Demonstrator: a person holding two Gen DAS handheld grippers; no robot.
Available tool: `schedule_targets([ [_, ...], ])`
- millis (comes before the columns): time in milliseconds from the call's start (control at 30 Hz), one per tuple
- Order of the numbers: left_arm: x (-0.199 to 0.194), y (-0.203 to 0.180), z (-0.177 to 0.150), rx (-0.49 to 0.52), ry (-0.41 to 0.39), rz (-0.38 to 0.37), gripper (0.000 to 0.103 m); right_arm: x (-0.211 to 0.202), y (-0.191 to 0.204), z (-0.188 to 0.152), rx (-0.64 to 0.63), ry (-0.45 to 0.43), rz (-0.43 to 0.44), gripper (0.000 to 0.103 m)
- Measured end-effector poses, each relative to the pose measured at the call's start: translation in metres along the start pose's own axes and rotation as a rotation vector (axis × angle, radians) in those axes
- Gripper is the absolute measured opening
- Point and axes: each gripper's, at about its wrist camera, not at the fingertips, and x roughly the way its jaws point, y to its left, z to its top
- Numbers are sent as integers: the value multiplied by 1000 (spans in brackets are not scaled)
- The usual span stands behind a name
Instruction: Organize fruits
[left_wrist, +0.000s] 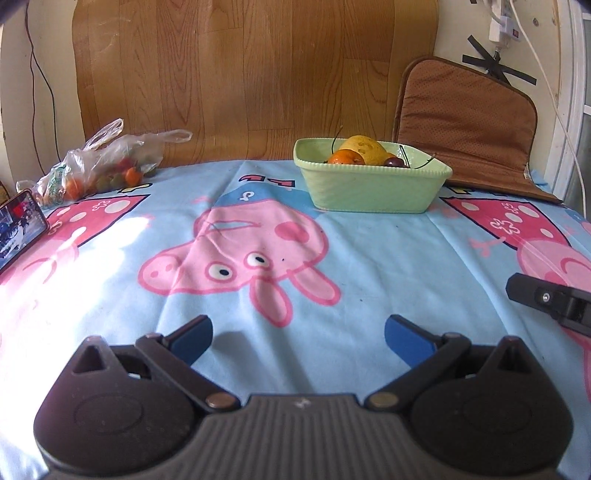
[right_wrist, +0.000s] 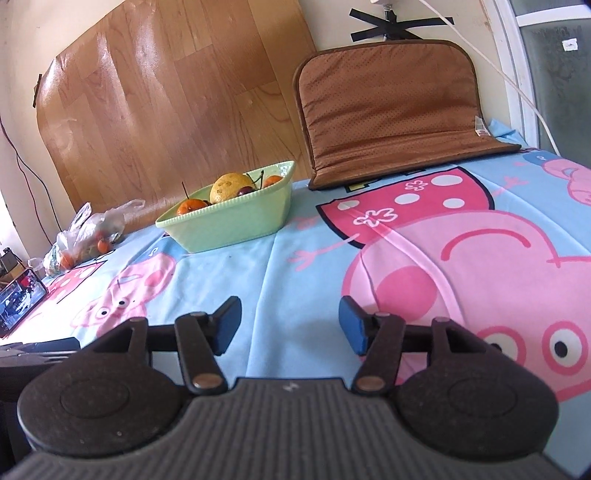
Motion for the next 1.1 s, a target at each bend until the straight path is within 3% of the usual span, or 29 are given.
schedule_targets([
  [167, -10, -2, 1, 10, -79, 27, 103, 1, -2, 1, 14, 12, 18, 67],
  [367, -15, -20, 7, 105, -183, 59, 103, 2, -8, 3, 52, 16, 41, 70],
  [733, 5, -26, 10, 115, -111, 69, 103, 3, -10, 4, 70, 17, 53, 72],
  [1100, 6, -26, 10, 115, -105, 86, 103, 1, -10, 4, 67, 13, 61, 74],
])
